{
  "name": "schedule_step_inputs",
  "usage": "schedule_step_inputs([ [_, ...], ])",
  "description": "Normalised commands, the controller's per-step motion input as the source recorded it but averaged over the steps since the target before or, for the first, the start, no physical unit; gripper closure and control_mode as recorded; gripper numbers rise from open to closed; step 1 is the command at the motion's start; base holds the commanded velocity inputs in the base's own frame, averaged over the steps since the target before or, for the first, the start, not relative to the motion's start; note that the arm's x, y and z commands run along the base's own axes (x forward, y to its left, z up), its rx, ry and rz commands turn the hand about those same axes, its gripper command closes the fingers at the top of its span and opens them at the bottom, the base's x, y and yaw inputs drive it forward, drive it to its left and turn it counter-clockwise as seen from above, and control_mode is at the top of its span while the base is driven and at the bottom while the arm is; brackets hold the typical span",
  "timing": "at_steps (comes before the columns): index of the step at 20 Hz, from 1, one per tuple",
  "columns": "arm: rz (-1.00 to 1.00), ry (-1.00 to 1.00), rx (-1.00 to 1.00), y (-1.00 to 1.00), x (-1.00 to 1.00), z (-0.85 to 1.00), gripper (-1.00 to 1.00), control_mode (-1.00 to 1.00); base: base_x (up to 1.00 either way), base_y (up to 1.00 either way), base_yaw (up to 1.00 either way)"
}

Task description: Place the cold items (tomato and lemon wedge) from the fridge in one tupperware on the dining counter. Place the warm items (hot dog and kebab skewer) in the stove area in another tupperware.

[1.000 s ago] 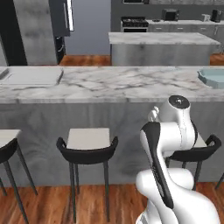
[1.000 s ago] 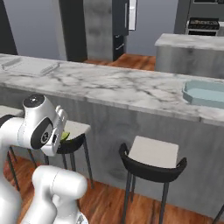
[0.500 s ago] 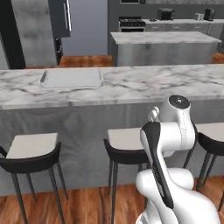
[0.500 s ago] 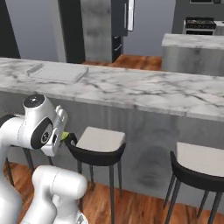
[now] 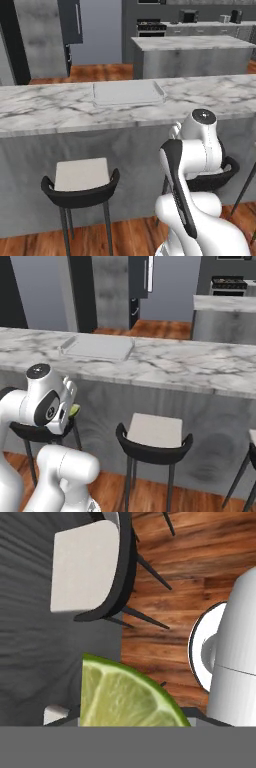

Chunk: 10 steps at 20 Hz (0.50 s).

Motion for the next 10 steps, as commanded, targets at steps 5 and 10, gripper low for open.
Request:
schedule_step_inputs([
  [5,0.0,0.0,0.0,0.0,0.0,0.0,1.0,1.0,0.54,0.39,-0.04],
  [10,0.0,0.0,0.0,0.0,0.0,0.0,1.0,1.0,0.38,0.31,-0.01],
])
